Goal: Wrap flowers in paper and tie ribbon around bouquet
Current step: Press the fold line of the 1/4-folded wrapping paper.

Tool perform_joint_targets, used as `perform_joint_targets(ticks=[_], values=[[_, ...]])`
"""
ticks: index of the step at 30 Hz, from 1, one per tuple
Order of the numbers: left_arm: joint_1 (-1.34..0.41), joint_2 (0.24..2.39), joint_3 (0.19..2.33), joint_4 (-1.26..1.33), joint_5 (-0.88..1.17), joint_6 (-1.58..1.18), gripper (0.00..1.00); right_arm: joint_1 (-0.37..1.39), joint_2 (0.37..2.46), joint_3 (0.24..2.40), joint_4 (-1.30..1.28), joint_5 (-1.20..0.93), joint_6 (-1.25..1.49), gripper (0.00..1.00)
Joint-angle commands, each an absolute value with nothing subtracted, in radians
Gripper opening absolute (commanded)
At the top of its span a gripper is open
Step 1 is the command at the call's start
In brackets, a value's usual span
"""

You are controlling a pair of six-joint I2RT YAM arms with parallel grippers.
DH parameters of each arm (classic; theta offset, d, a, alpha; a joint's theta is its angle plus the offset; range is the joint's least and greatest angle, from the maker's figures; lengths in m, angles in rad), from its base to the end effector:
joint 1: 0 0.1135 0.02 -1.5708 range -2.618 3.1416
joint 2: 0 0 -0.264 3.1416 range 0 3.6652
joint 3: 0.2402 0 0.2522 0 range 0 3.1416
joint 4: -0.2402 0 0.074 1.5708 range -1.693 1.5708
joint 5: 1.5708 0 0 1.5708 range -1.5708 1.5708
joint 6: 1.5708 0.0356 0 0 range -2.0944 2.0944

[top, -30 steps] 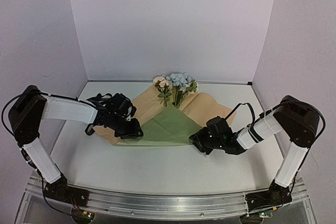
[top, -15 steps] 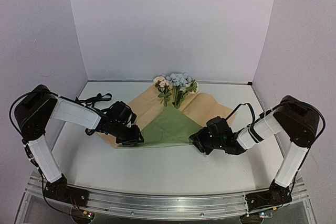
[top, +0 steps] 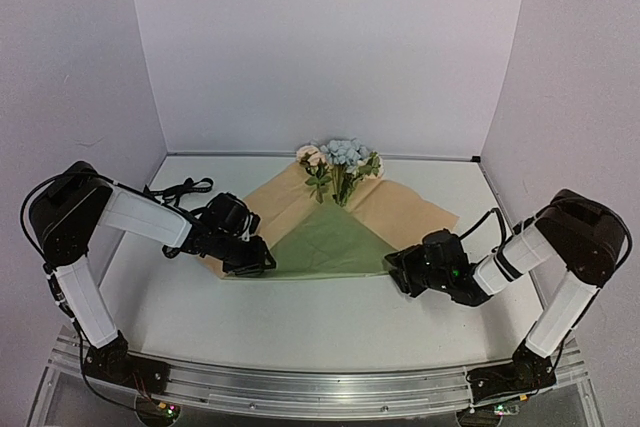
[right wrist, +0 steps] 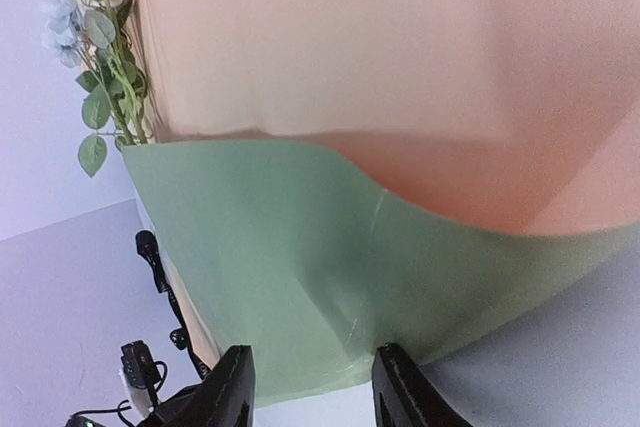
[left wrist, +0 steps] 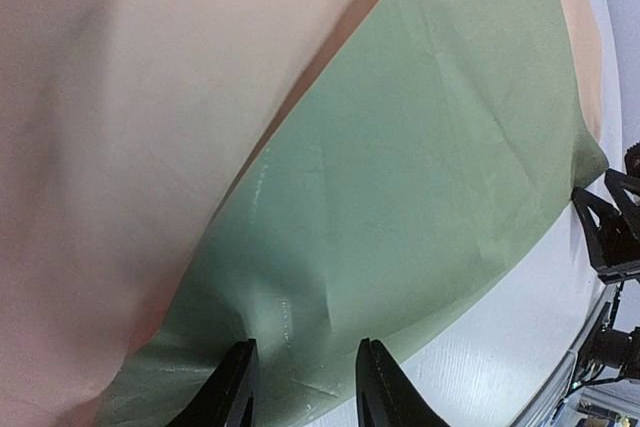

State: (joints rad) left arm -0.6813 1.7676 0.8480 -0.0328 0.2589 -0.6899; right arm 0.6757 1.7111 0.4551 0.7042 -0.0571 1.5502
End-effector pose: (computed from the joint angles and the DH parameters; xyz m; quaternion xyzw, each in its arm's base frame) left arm 0.2511 -0.2153 0.1256 0.0352 0.9448 -0.2862 0.1557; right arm 0.2196 0.1786 0.1031 0.3569 0.7964 0.4483 0.1932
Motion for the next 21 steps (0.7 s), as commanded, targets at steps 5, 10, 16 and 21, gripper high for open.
perform_joint_targets(ticks=[5,10,16,21], values=[[-0.665,1.824,0.774,-0.168,0.192,-0.688,0.34,0.543,1.67,0.257,0.66,0.022,1.586,0.44],[-0.664,1.809,0.77,-0.174,0.189,-0.683,0.35,0.427,1.612,0.163,0.672,-0.013,1.55,0.47],[-0.664,1.8,0.777,-0.178,0.198,-0.683,0.35,0.407,1.582,0.146,0.663,-0.068,1.474,0.6],[-0.664,1.796,0.788,-0.187,0.2,-0.678,0.35,0.413,1.584,0.166,0.654,-0.115,1.392,0.64]])
